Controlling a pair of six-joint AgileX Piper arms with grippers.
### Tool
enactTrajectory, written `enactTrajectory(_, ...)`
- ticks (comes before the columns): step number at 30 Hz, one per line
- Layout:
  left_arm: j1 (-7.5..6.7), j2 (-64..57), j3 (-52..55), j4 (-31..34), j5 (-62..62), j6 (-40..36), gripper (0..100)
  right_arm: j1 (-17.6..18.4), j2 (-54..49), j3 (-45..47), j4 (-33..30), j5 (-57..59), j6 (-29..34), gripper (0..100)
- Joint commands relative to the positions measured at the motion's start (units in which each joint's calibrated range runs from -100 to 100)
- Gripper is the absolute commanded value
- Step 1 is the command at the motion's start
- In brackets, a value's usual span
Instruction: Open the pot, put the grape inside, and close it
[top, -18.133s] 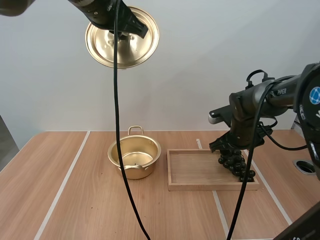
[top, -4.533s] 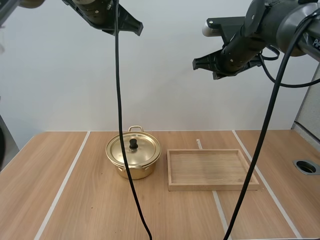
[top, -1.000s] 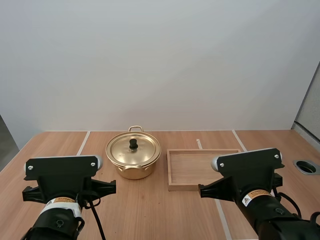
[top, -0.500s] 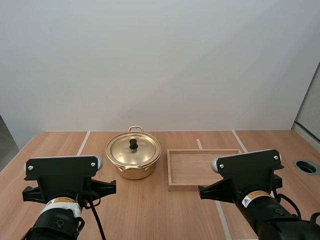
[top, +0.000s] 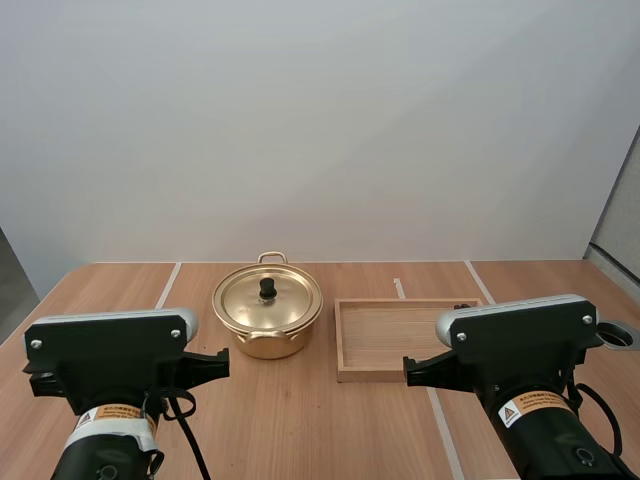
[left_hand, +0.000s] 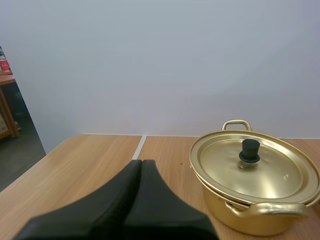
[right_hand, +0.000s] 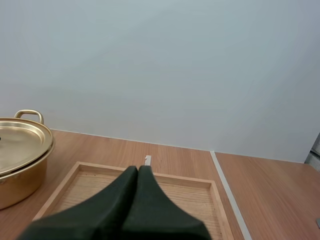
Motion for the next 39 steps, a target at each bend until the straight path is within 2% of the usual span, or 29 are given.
enactTrajectory(1, -0.04, -0.4, 0.0, 0.5, -1.5, -0.3, 0, -0.3, -0.5, 0.0, 0.2, -1.3, 0.2, 0)
enactTrajectory(11, -0.04, -0.4, 0.0, -0.2, -1.5, -0.3, 0, -0.3, -0.5, 0.0, 0.2, -1.6, 0.2, 0)
enactTrajectory(14, -0.04, -0.4, 0.0, -10.0, -0.4, 1.3, 0, -0.3, -0.5, 0.0, 0.2, -1.6, 0.2, 0)
enactTrajectory(18, -0.04, -0.4, 0.0, -25.7, 6.3, 18.6, 0, -0.3, -0.5, 0.0, 0.2, -1.6, 0.2, 0)
enactTrajectory(19, -0.04, -0.4, 0.0, -29.1, 7.4, 20.9, 0, -0.3, -0.5, 0.0, 0.2, -1.6, 0.2, 0)
enactTrajectory(25, -0.04, -0.4, 0.0, -39.2, 7.6, 30.1, 0, -0.3, -0.5, 0.0, 1.2, 12.6, 0.1, 0)
enactTrajectory(29, -0.04, -0.4, 0.0, -38.5, 7.1, 31.4, 0, -0.2, -0.5, 0.0, 1.7, 20.7, 0.1, 0)
enactTrajectory(39, -0.04, -0.4, 0.0, -38.5, 6.4, 31.4, 0, -0.2, -0.5, 0.0, 1.8, 20.6, 2.8, 0)
